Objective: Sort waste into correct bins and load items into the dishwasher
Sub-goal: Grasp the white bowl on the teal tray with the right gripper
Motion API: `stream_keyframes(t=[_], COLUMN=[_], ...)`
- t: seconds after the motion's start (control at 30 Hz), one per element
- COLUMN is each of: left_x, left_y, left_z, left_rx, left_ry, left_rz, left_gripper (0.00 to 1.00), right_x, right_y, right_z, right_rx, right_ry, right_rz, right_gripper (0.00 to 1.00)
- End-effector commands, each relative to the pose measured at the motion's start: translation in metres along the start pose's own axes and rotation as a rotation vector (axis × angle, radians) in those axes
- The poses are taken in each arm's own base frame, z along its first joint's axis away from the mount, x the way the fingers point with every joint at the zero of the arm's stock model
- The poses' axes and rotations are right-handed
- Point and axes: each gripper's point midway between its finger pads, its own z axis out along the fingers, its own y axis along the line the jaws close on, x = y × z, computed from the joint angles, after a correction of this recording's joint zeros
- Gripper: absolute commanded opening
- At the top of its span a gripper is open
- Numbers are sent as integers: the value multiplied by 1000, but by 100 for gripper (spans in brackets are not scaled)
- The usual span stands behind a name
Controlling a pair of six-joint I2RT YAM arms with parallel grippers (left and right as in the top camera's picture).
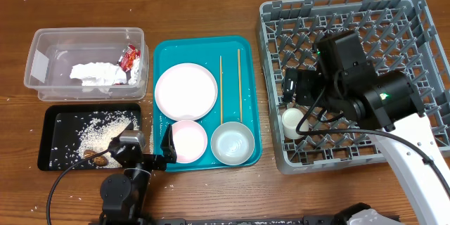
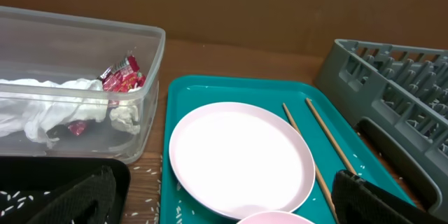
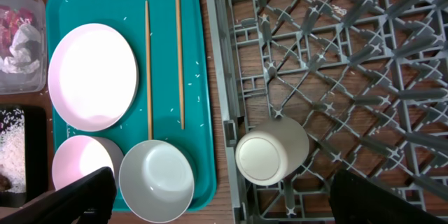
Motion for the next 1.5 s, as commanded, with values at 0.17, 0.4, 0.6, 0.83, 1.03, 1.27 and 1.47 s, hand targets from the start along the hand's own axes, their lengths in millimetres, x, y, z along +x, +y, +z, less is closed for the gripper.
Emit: stream_keyframes(t=[0.17, 0.4, 0.6, 0.83, 1.03, 1.27, 1.47], left_x=[-1, -1, -1, -1, -1, -1, -1], left_y=[0, 0, 0, 0, 0, 0, 0], left_z=[0, 0, 0, 0, 0, 0, 0], left_rx=[6, 6, 6, 6, 6, 6, 6], left_ry=[-10, -10, -10, -10, -10, -10, -10], left_rz=[15, 15, 15, 15, 15, 15, 15], left_gripper=[100, 100, 100, 100, 100, 100, 100], right_x=[-4, -7, 32, 94, 111, 126, 128], right_y=[3, 7, 95, 101, 97, 86, 79], right_z=[-4, -4, -2, 76, 132, 176, 207], right_rx=[-13, -30, -402, -121, -67, -28, -11], right_ry=[-18, -30, 158, 290, 394, 490, 518], right_rz=[-2, -2, -113, -399, -612, -708, -711], right_gripper=[100, 100, 89, 79, 70, 66, 53])
